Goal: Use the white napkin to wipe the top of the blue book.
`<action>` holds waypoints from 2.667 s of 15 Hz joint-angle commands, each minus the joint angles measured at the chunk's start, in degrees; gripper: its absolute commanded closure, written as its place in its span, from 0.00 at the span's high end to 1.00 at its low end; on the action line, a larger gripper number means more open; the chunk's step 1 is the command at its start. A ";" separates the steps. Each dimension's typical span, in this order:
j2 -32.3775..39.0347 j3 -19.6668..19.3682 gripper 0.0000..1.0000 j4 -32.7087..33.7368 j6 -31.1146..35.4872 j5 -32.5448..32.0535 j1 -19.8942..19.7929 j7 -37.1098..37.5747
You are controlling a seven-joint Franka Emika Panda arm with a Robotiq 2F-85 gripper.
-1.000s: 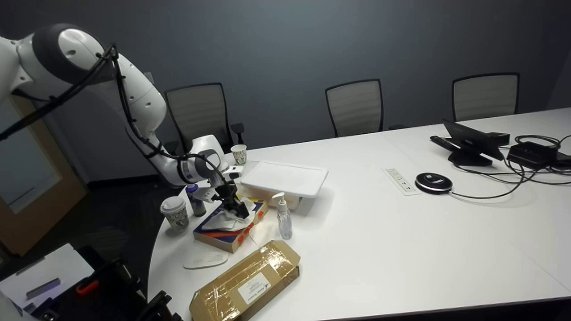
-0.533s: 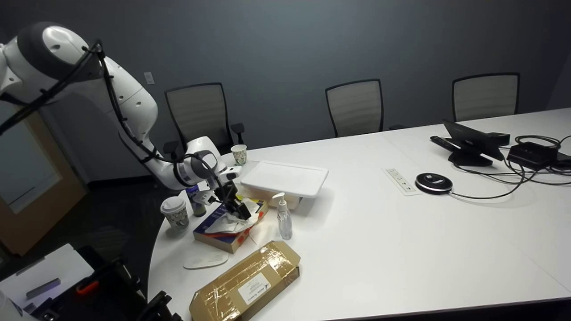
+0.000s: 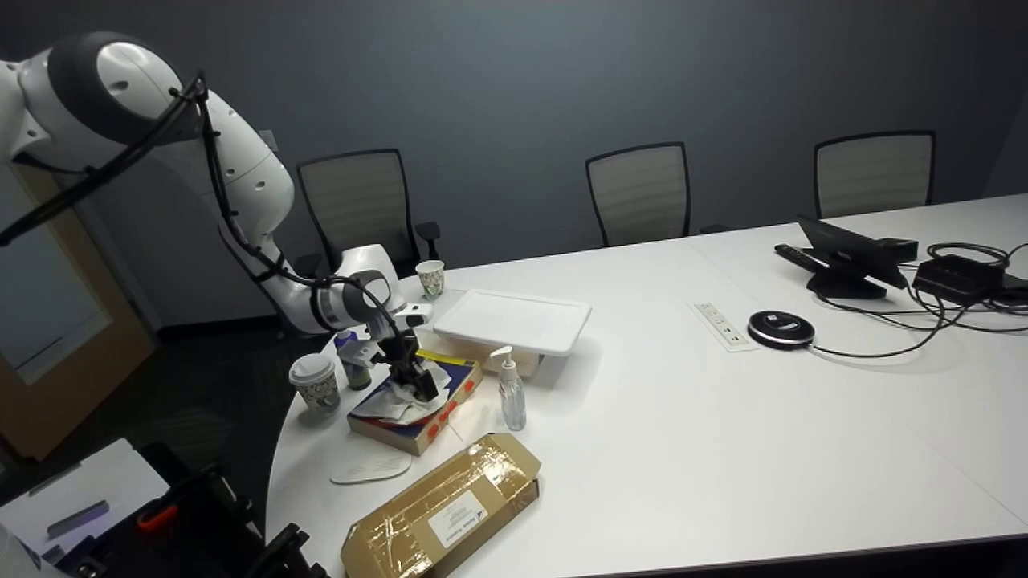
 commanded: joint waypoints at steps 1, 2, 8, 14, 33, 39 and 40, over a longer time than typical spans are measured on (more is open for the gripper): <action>0.60 5.95 0.00 0.96 2.53 2.44 -5.54 -5.05; 1.20 7.15 0.00 1.73 3.44 2.92 -6.81 -6.27; 4.03 10.83 0.00 5.91 8.54 4.42 -9.51 -10.58; 7.22 8.91 0.00 10.63 12.91 4.86 -8.35 -10.51; 5.64 4.03 0.00 4.45 16.14 10.78 -9.68 -9.04; 1.10 3.73 0.00 -3.88 16.88 13.57 -8.74 -8.10; 0.17 3.62 0.00 -5.40 16.90 14.01 -8.61 -7.91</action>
